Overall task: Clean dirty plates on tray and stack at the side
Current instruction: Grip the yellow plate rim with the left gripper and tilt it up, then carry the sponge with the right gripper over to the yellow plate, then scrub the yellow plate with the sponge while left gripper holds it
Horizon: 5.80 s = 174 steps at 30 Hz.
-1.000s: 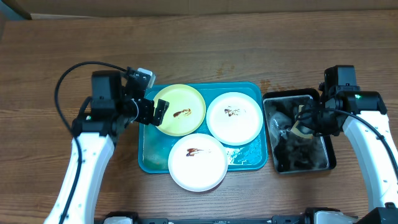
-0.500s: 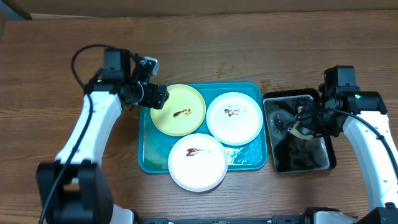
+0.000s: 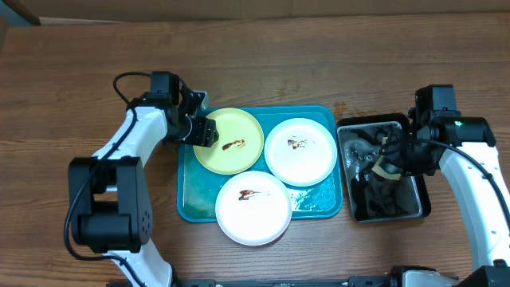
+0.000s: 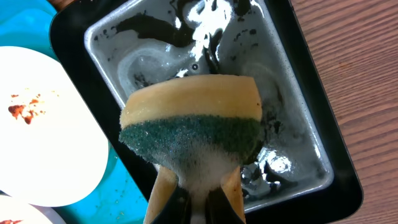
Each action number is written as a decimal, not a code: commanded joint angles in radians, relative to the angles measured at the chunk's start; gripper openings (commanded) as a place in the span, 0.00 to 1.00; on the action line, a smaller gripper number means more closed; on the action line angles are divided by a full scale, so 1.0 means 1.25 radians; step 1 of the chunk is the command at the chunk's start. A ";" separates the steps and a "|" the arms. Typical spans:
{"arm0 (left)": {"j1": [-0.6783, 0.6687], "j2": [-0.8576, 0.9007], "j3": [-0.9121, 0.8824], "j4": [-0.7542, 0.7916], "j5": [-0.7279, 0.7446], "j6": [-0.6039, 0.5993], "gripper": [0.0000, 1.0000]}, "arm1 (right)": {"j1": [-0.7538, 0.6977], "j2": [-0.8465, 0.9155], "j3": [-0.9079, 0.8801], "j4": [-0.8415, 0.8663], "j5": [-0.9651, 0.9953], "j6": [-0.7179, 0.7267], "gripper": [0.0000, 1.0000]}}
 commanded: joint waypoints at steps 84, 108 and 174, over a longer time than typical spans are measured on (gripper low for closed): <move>0.061 -0.108 0.002 -0.331 -0.237 -0.148 0.04 | 0.605 0.110 0.015 0.559 -0.270 0.075 0.04; 0.060 -0.108 -0.012 -0.327 -0.236 -0.150 0.04 | 0.729 0.343 0.015 0.854 -0.216 0.128 0.04; 0.054 -0.108 -0.012 -0.282 0.060 -0.107 0.22 | 0.713 0.526 0.015 0.840 -0.042 0.334 0.04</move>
